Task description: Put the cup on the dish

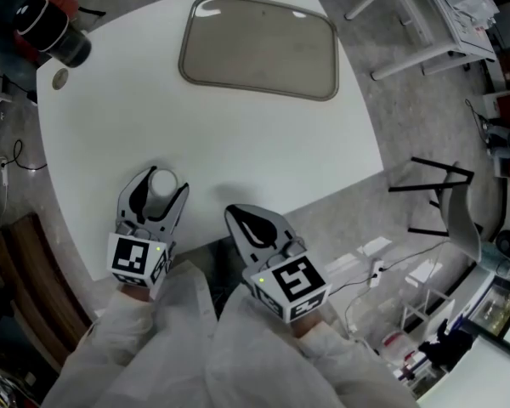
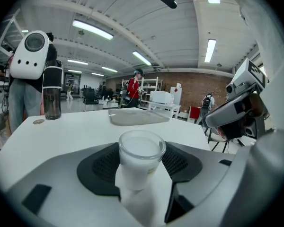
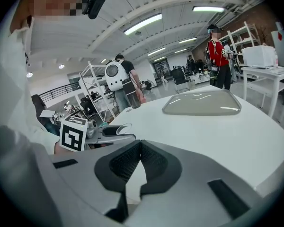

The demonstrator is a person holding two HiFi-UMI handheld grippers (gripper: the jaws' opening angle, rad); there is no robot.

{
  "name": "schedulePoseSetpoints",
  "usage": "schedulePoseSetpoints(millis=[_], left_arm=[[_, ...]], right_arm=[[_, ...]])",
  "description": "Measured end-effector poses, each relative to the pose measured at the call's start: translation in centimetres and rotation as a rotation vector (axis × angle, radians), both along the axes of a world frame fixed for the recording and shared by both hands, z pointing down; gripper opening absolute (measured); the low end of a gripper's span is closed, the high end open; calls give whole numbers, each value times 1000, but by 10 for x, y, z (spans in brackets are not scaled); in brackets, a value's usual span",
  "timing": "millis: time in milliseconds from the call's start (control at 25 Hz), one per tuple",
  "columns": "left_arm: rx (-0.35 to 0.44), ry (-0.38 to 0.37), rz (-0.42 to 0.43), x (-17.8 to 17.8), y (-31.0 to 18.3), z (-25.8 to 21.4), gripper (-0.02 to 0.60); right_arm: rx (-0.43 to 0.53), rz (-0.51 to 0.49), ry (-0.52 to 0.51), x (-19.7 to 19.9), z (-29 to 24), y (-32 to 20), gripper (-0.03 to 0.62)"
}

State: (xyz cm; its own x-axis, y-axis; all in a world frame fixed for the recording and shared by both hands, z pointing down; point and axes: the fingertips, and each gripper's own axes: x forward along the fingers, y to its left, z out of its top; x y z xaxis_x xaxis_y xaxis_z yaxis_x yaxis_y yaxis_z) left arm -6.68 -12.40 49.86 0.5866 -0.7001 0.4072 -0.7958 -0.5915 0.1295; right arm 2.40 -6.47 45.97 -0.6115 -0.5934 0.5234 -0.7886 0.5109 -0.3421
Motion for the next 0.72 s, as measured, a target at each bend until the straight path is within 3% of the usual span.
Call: schedulePoseSetpoints(millis=[360, 720], left_arm=[[-24, 18, -2, -2, -4, 0, 270], [28, 35, 65, 11, -13, -27, 270]], right_arm=[[3, 4, -24, -7, -4, -7, 11], [45, 43, -43, -4, -17, -25, 11]])
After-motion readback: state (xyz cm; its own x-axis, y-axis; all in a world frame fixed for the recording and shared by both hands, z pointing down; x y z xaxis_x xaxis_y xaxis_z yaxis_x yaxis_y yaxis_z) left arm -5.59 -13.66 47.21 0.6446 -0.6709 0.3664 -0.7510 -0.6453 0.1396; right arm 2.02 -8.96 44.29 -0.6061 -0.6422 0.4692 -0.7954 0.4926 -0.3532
